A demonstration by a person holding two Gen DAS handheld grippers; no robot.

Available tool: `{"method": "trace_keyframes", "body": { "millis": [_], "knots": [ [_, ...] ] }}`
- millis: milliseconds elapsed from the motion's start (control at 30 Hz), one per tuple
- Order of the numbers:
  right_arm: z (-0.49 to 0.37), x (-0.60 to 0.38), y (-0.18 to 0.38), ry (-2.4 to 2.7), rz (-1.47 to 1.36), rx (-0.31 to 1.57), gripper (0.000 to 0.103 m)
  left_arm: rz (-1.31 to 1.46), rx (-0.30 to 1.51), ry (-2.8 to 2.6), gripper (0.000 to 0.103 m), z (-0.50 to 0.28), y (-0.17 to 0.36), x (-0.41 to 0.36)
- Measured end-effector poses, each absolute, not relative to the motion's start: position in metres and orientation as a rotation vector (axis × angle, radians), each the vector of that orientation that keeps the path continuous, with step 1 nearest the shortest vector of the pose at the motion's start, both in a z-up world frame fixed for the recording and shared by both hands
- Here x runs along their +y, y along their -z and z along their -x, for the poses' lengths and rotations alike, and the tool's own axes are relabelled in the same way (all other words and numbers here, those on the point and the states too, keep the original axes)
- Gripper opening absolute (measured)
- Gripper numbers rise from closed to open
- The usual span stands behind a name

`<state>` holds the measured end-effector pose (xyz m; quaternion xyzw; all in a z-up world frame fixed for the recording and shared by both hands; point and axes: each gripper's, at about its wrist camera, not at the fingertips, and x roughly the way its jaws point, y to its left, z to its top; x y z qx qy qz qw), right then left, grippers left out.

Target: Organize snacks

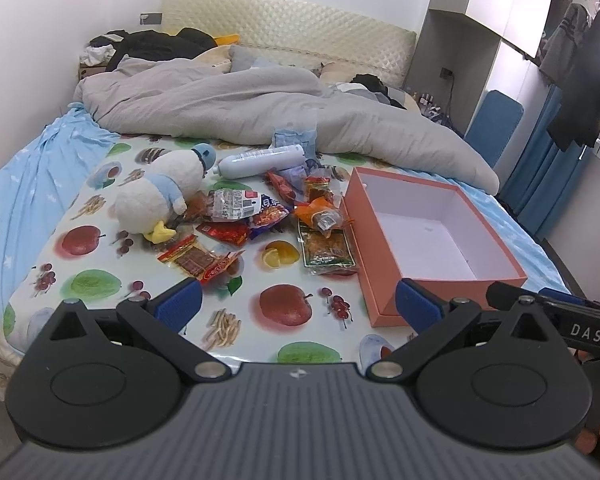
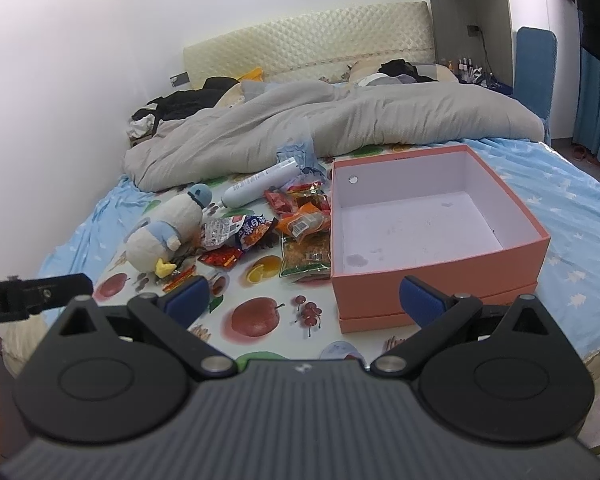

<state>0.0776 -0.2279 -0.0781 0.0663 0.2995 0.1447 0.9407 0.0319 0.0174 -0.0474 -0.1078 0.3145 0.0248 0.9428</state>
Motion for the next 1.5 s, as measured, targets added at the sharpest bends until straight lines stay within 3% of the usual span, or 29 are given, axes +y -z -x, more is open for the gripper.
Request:
{"method": "trace_keyframes", "body": {
  "millis": [1500],
  "knots": [
    [-0.071, -0.221, 0.075, -0.301, -0.122, 0.612, 0.103, 0.216, 0.649, -0.055, 0.103, -0.018, 0.047, 0.027]
  ]
}}
